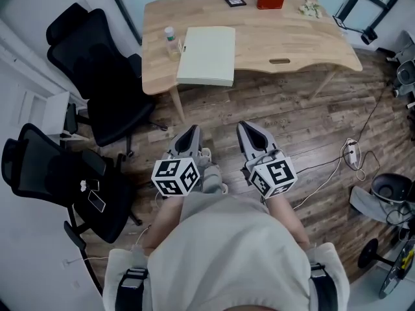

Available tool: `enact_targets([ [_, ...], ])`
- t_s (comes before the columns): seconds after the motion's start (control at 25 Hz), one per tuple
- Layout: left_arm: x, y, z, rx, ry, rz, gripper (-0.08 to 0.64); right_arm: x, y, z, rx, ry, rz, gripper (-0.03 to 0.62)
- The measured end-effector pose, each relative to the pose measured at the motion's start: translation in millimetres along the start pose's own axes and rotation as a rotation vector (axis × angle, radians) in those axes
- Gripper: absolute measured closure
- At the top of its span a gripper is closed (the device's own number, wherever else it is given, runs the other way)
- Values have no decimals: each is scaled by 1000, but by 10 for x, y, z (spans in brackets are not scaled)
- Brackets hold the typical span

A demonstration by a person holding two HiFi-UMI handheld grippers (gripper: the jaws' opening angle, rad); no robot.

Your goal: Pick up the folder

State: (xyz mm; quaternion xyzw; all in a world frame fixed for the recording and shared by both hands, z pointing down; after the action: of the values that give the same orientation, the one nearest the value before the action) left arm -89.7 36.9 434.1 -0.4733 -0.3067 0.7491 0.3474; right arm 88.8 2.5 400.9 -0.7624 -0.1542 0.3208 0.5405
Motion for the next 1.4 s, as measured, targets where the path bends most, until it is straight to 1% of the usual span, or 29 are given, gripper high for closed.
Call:
enact_targets([
  [0.2,-103,46,29,2,2,-1,534,-56,6,-81,-3,7,7,574],
  [0.64,-394,266,146,2,5,-7,534,-319,162,-316,9,-3,0,574],
  [1.12,-845,569,305,-6,-17,23,535,-652,385,-649,-11,-33,-5,574],
  [1.4,-1160,713,501,-1,-22,59,534,-944,565,-855,-11,-49,2,574],
])
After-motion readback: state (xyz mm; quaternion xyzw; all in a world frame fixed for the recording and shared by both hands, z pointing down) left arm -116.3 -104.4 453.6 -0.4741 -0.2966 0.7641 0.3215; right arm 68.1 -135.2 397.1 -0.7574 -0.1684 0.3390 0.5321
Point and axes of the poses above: the fingertips, and each gripper's own axes: x backward along the fingers, z to its left, y out of its top, the point moved 6 cm from there along x, backward along the fingers, and after that the axes turned 15 degrees about z, right-handed, at the moved point
